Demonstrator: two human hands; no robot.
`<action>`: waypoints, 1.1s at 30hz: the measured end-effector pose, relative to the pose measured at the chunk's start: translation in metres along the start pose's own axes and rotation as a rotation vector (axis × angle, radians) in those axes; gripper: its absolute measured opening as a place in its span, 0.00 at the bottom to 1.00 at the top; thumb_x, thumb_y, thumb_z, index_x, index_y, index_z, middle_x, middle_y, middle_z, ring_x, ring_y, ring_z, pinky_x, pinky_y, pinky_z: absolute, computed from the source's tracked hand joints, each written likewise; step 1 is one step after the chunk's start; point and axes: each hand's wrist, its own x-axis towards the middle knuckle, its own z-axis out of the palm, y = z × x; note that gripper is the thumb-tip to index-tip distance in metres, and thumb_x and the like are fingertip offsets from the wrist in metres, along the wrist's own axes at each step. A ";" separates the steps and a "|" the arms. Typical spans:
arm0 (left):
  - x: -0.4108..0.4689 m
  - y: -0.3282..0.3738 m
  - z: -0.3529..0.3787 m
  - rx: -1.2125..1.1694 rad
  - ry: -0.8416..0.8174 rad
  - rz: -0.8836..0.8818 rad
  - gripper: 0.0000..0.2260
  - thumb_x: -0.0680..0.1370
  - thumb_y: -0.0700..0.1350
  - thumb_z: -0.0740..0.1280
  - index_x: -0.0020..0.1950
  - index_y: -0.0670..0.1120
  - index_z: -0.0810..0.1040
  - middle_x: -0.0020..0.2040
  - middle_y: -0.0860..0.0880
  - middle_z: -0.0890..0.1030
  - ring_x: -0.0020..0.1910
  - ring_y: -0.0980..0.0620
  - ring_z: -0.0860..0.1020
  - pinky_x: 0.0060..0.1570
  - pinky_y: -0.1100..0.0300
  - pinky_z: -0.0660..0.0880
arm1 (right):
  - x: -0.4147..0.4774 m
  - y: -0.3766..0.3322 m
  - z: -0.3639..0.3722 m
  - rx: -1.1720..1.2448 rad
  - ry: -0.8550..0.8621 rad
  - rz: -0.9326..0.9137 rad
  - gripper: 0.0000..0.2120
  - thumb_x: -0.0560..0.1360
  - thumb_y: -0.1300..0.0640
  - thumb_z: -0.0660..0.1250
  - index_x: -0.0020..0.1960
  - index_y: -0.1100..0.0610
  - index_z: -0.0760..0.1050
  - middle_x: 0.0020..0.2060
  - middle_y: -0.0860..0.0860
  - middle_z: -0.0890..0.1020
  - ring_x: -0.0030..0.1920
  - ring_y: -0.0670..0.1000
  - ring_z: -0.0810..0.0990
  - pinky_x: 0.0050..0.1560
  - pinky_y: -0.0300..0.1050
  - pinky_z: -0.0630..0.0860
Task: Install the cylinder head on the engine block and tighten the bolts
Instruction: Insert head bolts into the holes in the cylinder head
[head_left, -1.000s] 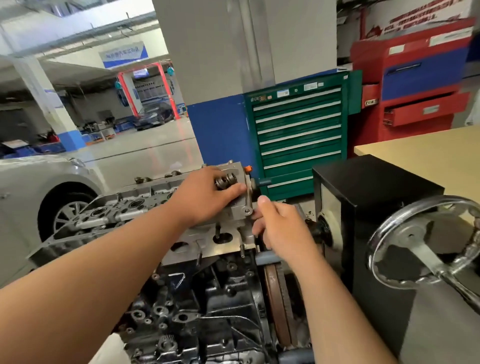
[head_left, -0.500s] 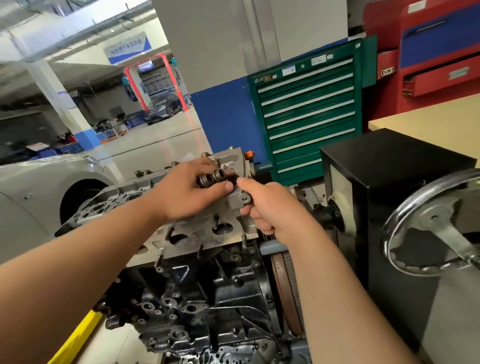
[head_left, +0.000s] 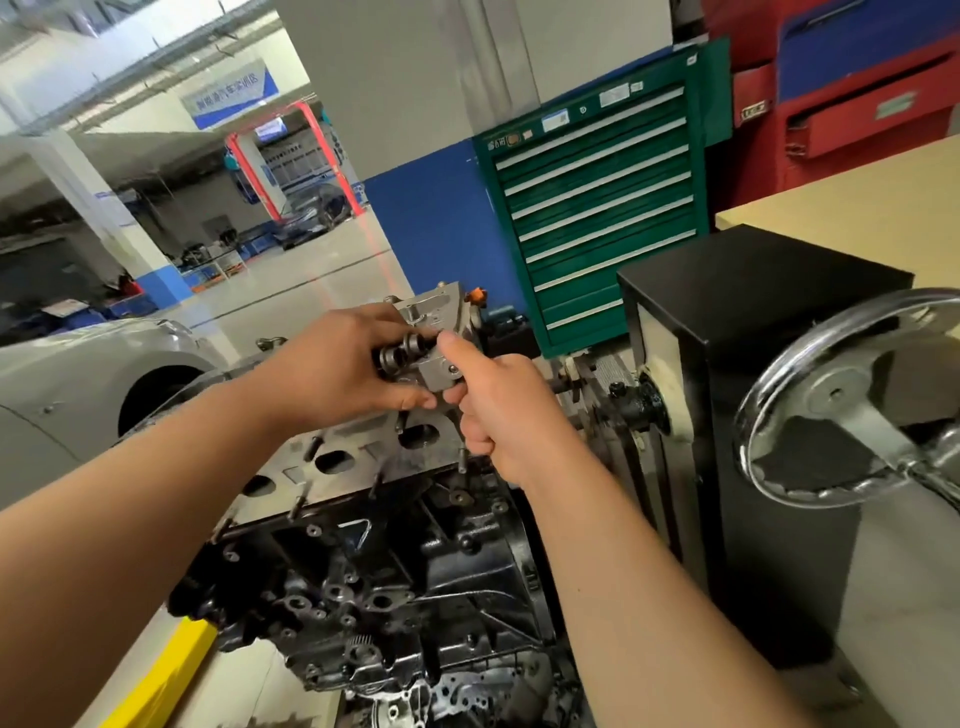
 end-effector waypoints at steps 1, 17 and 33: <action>0.001 0.001 0.000 0.003 -0.006 -0.006 0.32 0.64 0.64 0.68 0.61 0.46 0.81 0.48 0.52 0.77 0.45 0.53 0.76 0.47 0.60 0.71 | 0.000 0.001 -0.001 -0.001 0.003 -0.004 0.21 0.73 0.41 0.69 0.40 0.60 0.73 0.18 0.43 0.73 0.18 0.44 0.62 0.19 0.36 0.57; -0.063 0.034 0.031 -0.929 0.607 -0.566 0.19 0.75 0.62 0.63 0.32 0.51 0.75 0.24 0.55 0.71 0.24 0.55 0.68 0.31 0.58 0.65 | -0.069 -0.012 0.004 -0.847 0.028 -0.476 0.13 0.72 0.36 0.58 0.48 0.42 0.72 0.39 0.35 0.79 0.39 0.35 0.77 0.36 0.36 0.72; -0.069 0.060 0.018 -1.462 0.133 -0.466 0.17 0.76 0.63 0.62 0.52 0.53 0.82 0.49 0.54 0.84 0.47 0.55 0.81 0.53 0.55 0.76 | -0.088 -0.056 0.033 -1.387 -0.032 -0.402 0.08 0.81 0.50 0.56 0.47 0.50 0.71 0.42 0.48 0.78 0.42 0.50 0.77 0.42 0.47 0.73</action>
